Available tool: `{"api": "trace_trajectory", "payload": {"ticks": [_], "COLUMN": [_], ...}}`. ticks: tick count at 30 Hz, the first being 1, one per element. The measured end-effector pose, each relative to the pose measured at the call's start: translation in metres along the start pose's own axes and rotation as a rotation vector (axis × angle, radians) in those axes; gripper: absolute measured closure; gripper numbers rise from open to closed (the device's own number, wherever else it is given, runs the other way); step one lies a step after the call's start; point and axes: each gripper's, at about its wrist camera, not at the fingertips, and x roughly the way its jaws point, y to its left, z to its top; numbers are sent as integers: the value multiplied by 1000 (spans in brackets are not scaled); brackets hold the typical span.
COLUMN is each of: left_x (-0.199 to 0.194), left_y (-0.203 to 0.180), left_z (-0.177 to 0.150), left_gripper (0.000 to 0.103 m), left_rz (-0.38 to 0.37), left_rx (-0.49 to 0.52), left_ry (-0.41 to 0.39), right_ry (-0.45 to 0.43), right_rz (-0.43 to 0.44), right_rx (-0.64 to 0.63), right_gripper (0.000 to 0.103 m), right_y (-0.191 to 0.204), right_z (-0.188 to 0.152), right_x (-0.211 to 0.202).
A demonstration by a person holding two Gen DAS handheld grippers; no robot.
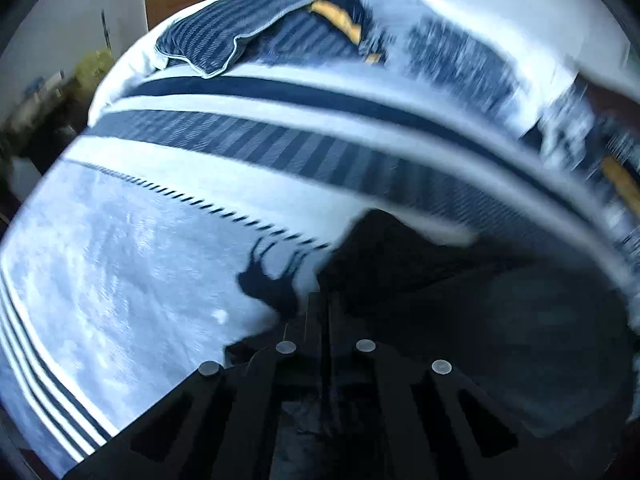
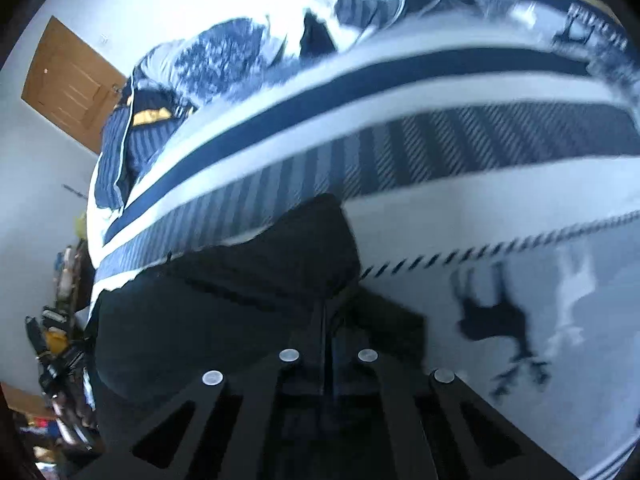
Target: Fold large clothes
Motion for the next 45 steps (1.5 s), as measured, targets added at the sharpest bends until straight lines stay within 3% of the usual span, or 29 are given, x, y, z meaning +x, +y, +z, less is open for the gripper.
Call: {"api": "trace_trajectory", "payload": {"ticks": [2, 6, 9, 12, 14, 15, 16, 17, 18, 21, 24, 27, 28, 30, 35, 37, 39, 42, 45], "left_x": [27, 34, 27, -15, -48, -66, -83, -100, -111, -129, -129, -124, -122, -119, -96, -76, -57, -33, -21], "left_y": [-2, 4, 20, 34, 39, 41, 44, 46, 48, 39, 9, -29, -39, -56, -87, -99, -101, -89, -80], "left_z": [-5, -11, -14, -19, -29, -38, -50, -64, -76, -108, -128, -126, -123, -112, -79, -74, -75, -78, -76], "left_gripper": [102, 102, 102, 101, 87, 59, 26, 18, 16, 16, 16, 16, 16, 16, 16, 16, 16, 12, 6], "left_rz": [41, 67, 48, -6, -23, -33, -38, -43, -60, -125, -151, -112, -102, -86, -23, 55, 86, 36, -2], "left_rx": [-7, -51, -111, -138, -119, -113, -114, -123, -127, -92, -41, 23, 41, 54, 109, 166, 194, 129, 80], "left_ry": [59, 31, 48, -15, -57, -77, -99, -128, -149, -142, -121, -113, -113, -119, -116, -101, -79, -66, -73], "right_ry": [12, 68, 73, 61, 27, -10, -57, -87, -112, -203, -173, -151, -144, -123, -77, -29, -19, 14, 14], "right_rz": [-84, -190, -198, -171, -128, -93, -38, 4, 28, 20, -18, -59, -34, 39, -45, -34, -72, -116, -87], "right_rx": [-31, -58, -22, 83, 115, 118, 107, 88, 64, -6, -47, -141, -158, -197, -290, -312, -315, -288, -277], "right_gripper": [101, 102, 102, 98, 96, 93, 70, 49, 12, 12, 13, 13, 13, 13, 13, 13, 13, 13, 13], "right_y": [5, 12, 7, -5, -10, -7, -1, 4, 8, 19, 29, 46, 53, 78, 131, 142, 144, 127, 106], "right_z": [2, -7, -12, -12, -16, -22, -33, -42, -53, -97, -130, -146, -150, -147, -121, -108, -97, -92, -97], "right_x": [13, 59, 69, 53, 27, 8, -17, -35, -53, -94, -94, -88, -89, -86, -53, -31, -7, 26, 45]}}
